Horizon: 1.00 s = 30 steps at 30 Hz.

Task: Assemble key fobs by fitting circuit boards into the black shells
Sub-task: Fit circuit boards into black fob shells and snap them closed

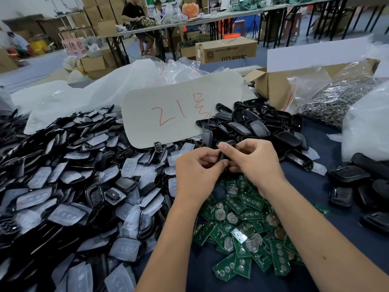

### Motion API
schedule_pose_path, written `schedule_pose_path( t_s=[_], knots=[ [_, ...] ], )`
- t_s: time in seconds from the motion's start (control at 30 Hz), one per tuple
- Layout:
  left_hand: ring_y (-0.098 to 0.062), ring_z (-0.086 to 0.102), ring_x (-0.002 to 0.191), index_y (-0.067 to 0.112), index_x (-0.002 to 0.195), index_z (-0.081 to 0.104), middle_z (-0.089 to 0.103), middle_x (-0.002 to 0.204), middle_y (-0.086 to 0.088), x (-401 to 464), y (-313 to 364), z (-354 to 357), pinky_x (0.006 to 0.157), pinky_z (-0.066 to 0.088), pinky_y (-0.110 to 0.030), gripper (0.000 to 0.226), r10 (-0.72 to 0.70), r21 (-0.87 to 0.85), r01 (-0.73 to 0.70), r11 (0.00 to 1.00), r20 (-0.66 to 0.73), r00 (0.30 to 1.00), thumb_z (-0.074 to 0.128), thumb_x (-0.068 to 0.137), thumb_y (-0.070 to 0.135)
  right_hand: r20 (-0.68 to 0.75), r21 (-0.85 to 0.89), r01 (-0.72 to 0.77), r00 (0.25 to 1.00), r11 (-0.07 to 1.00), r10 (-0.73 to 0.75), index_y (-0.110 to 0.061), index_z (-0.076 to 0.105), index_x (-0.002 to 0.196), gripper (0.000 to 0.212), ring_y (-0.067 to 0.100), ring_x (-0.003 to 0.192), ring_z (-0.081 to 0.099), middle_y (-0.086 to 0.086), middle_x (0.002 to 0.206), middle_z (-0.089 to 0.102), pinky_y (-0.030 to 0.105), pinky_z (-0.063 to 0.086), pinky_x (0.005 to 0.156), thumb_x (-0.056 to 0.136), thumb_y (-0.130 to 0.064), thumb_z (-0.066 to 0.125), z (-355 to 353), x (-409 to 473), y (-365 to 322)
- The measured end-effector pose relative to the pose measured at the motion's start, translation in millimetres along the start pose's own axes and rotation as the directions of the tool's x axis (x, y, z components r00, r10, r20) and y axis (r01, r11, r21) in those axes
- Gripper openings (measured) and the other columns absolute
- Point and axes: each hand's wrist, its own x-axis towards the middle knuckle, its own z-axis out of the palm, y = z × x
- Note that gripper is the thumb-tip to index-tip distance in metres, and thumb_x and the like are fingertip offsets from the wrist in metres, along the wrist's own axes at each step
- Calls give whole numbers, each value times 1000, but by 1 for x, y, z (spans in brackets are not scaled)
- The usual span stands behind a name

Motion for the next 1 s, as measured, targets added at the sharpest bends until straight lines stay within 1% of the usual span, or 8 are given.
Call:
schedule_pose_path(
  t_s=[0.2,0.3,0.43,0.63,0.7,0.87,0.97,1.0],
  knots=[
    [-2,71,72,34,89,80,76,77,15,2,0,-5,70,56,-16,33,-5,-20,6,1000,35,999,87,78,4,271,120,30,961,992,-62,-25,78,112,16,20,73,72,11,97,77,24,54,59,98,-24,72,-19,7,-5],
    [3,70,72,29,89,80,76,77,20,2,0,-7,68,53,-11,33,1,-13,-1,1000,43,999,88,77,0,354,105,135,921,985,-164,-17,79,109,20,21,76,71,13,93,78,28,58,69,92,-7,77,-23,7,-7],
    [1,70,71,19,88,81,75,77,13,3,-5,-9,67,54,-12,29,6,1,-6,1000,45,999,89,74,-4,354,39,226,908,973,-225,-18,80,98,20,37,88,74,13,92,78,47,60,85,84,-4,84,-24,8,-5],
    [-7,70,80,28,85,72,71,85,12,4,-7,-8,73,59,-26,28,145,163,-149,975,35,989,87,76,6,354,-11,339,881,941,-314,-16,78,90,22,34,79,72,9,89,74,52,61,77,82,3,84,-16,6,-7],
    [-5,69,77,31,88,69,70,80,14,3,-7,-7,68,57,-21,32,174,191,-176,966,25,984,88,76,9,371,-61,371,870,927,-324,-14,78,93,22,29,83,73,5,94,73,51,61,79,81,2,85,-16,6,-7],
    [-7,71,72,37,103,67,68,77,9,5,-2,-8,66,58,-20,45,-26,-89,23,996,-26,999,89,77,8,302,48,245,920,968,-248,-22,71,121,32,16,72,66,0,96,72,29,59,68,91,-16,81,-15,5,-7],
    [-27,73,78,12,93,70,70,78,-3,5,-1,-9,75,65,-44,28,-167,-408,177,895,61,984,86,77,-5,324,27,204,924,979,-201,-23,78,100,6,17,62,58,3,70,66,29,46,57,98,-24,73,-13,6,-5],
    [-31,73,81,3,94,68,72,82,-7,4,-1,-9,77,65,-45,28,-193,-478,217,851,101,976,86,75,-7,338,14,204,920,979,-197,-21,79,92,10,20,61,53,7,66,63,29,41,55,98,-26,73,-13,7,-3]
  ],
)
